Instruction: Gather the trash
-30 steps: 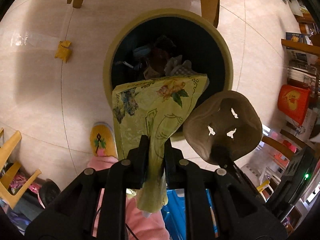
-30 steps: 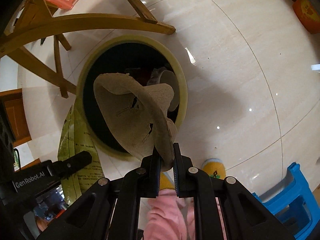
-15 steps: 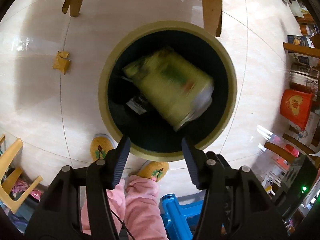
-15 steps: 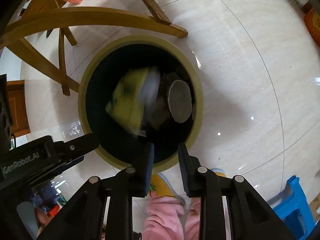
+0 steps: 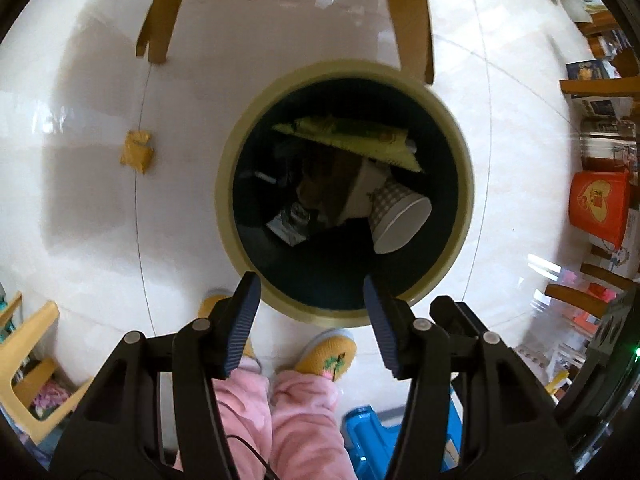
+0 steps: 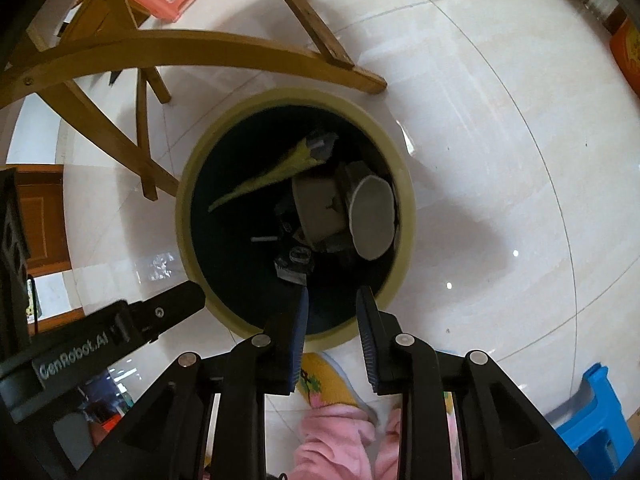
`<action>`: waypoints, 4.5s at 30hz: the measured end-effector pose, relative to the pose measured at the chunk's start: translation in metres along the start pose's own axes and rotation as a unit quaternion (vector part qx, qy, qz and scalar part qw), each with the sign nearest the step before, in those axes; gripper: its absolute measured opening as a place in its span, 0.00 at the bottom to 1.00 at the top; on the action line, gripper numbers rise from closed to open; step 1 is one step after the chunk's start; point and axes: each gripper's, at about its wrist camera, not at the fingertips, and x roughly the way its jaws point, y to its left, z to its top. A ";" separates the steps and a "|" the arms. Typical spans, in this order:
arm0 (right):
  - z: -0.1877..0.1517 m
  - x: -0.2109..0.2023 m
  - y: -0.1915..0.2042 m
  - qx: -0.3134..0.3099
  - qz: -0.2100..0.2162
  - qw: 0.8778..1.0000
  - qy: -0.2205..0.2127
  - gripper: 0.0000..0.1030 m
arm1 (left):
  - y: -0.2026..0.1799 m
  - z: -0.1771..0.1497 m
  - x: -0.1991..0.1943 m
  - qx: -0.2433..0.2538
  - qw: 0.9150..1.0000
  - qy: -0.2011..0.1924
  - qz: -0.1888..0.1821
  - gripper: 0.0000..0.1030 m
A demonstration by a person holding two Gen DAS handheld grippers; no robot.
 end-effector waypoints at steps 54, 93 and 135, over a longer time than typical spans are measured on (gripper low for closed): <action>-0.063 -0.535 0.153 -0.189 0.076 0.954 -0.221 0.37 | -0.047 -0.158 -0.522 0.052 0.938 -0.339 0.042 0.49; -0.026 -0.556 0.180 -0.205 0.063 0.942 -0.257 0.38 | -0.073 -0.114 -0.536 0.061 0.930 -0.359 0.046 0.50; -0.036 -0.548 0.192 -0.223 0.060 0.938 -0.259 0.38 | -0.055 -0.130 -0.537 0.047 0.928 -0.363 0.065 0.50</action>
